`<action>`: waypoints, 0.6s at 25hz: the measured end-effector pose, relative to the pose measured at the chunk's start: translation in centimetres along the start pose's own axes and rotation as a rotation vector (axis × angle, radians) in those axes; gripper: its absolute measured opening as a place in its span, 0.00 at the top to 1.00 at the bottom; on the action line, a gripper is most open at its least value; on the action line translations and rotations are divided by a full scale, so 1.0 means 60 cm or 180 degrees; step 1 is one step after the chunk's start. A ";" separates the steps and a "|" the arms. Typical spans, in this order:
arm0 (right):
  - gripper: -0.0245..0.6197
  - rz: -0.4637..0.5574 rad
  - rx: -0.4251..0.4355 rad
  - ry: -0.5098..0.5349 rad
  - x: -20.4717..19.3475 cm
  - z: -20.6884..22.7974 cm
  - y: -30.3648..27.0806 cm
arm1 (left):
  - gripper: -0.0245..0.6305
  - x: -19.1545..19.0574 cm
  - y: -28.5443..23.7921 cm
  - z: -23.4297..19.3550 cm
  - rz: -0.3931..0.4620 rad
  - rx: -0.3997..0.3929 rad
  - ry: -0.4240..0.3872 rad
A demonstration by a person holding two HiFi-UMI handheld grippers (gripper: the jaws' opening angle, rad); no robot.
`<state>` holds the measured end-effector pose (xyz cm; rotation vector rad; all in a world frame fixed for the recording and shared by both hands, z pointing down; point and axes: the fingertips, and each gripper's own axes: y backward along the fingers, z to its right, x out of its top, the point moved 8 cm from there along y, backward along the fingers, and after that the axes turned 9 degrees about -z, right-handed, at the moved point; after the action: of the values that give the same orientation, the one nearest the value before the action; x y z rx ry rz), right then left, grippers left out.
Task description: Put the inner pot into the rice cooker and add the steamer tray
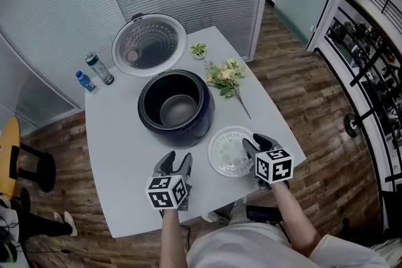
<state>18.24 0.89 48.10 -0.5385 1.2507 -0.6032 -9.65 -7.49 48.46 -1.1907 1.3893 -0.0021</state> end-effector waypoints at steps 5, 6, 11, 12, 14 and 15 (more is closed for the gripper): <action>0.71 -0.0128 0.0024 -0.0147 -0.024 0.038 -0.009 | 0.63 -0.025 -0.036 0.019 -0.0183 -0.0035 0.0081; 0.71 -0.0152 0.0015 -0.0159 -0.029 0.046 -0.009 | 0.63 -0.031 -0.044 0.023 -0.0216 -0.0042 0.0094; 0.71 -0.0291 -0.0070 -0.0222 -0.056 0.088 -0.018 | 0.63 -0.053 -0.084 0.040 -0.0375 -0.0112 0.0147; 0.71 -0.0320 -0.0081 -0.0239 -0.062 0.095 -0.021 | 0.63 -0.056 -0.093 0.042 -0.0400 -0.0127 0.0153; 0.71 -0.0392 -0.0089 -0.0265 -0.076 0.107 -0.028 | 0.63 -0.065 -0.111 0.047 -0.0451 -0.0152 0.0181; 0.71 -0.0433 -0.0087 -0.0271 -0.084 0.111 -0.033 | 0.63 -0.071 -0.121 0.048 -0.0482 -0.0159 0.0199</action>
<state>23.46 3.22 54.48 -0.6695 1.1494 -0.6711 -4.24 -6.42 55.42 -1.3452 1.3571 -0.1128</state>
